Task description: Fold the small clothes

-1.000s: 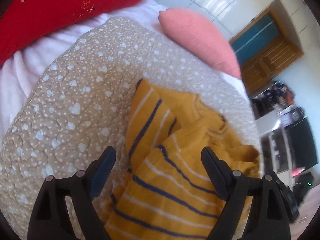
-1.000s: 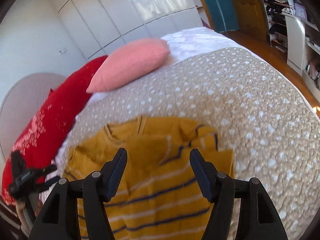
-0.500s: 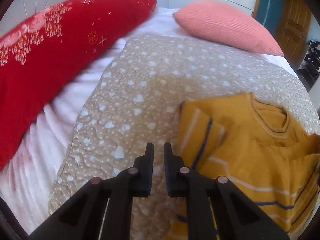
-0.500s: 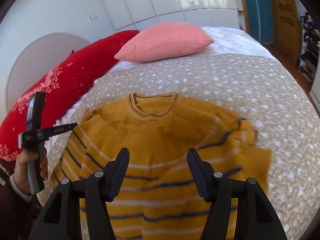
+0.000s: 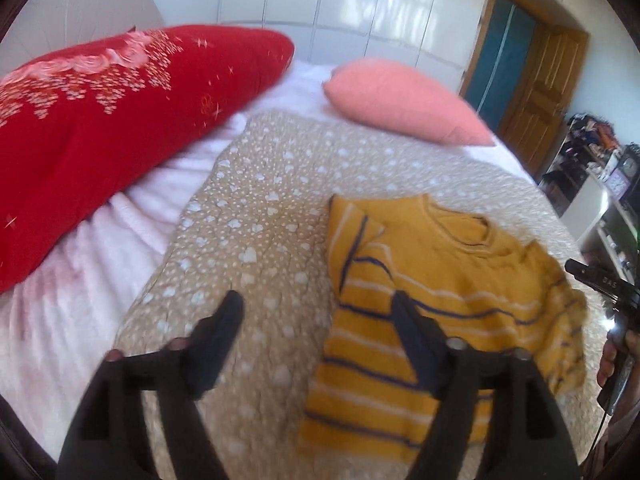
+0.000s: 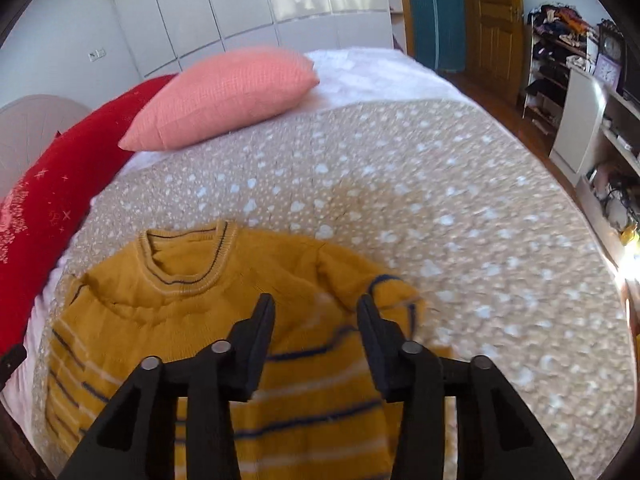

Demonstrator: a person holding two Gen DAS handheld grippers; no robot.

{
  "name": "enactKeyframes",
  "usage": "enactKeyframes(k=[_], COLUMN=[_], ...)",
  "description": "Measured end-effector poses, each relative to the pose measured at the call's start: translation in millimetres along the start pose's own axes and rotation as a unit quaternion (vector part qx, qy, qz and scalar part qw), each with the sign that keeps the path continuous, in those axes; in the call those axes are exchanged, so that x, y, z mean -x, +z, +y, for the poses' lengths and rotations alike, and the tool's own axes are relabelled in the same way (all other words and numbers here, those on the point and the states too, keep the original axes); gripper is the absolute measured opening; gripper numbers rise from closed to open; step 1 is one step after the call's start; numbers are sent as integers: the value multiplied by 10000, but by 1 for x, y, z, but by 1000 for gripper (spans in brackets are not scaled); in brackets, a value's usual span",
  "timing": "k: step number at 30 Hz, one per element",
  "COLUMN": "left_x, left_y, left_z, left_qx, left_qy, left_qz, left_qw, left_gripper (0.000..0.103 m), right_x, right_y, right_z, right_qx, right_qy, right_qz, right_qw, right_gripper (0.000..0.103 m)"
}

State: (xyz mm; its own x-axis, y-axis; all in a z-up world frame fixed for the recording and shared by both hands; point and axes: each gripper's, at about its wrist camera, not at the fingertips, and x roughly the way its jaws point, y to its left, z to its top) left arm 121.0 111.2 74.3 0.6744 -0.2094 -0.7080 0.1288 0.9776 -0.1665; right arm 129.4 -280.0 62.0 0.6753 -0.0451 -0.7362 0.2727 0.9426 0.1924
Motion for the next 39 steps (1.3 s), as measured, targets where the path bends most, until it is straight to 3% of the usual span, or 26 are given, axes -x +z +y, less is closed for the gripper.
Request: enactKeyframes(k=[4,10,11,12,13,14,15,16,18,19,21,23,24,25,30,35,37,39], left_x=[-1,-35,-43,-47,-54,-56,-55,-50,-40,-34,-14,2,12,18,19,-19,-25,-24], left_y=[-19,-41,-43,-45,-45,-40,-35,-25,-12,-5,2,0,-5,-9,-48,-82,-92,-96], left_z=[1,2,-3,-6,-7,-5,-3,1,8,14,27,32,33,34,25,29,37,37], left_qx=[-46,-56,-189,-275,-361,-356,-336,-394,-544,-518,-276,-171,-113,-106,-151,-27,214,247], left_qy=[-67,-49,77,290,562,661,794,1151,1647,1587,981,822,810,752,504,593,481,475], left_qz=[202,734,874,970,1098,1171,1152,1045,800,729,657,519,360,232,205,536,303,86], left_qw=[9998,9973,9960,9945,9917,9903,9896,9871,9816,9833,9926,9951,9960,9968,9984,9968,9982,9985], left_gripper=[84,82,76,50,31,30,28,20,13,13,19,48,69,78,87,90,100,101], right_x=[42,52,46,36,28,19,20,23,34,38,44,49,51,54,64,88,89,90], right_y=[-25,-73,-78,-85,-89,-93,-94,-92,-83,-80,-76,-79,-81,-85,-99,-108,-112,-121], right_z=[-19,-40,-40,-40,-39,-37,-39,-41,-52,-58,-67,-63,-59,-55,-51,-58,-59,-67], right_qx=[-182,-424,-458,-486,-474,-415,-404,-419,-350,-331,-308,-235,-128,-1,75,-35,-14,-80], right_qy=[284,460,530,717,857,936,965,953,400,135,-132,-82,-187,-337,-608,-553,-690,-820], right_qz=[14,408,518,736,917,1133,1152,1104,956,886,817,810,802,784,736,521,449,415], right_qw=[9994,9972,9962,9935,9910,9883,9878,9884,9940,9954,9961,9964,9965,9964,9954,9971,9966,9957], right_gripper=[66,68,68,67,42,6,5,5,4,3,4,4,7,10,30,40,45,53])
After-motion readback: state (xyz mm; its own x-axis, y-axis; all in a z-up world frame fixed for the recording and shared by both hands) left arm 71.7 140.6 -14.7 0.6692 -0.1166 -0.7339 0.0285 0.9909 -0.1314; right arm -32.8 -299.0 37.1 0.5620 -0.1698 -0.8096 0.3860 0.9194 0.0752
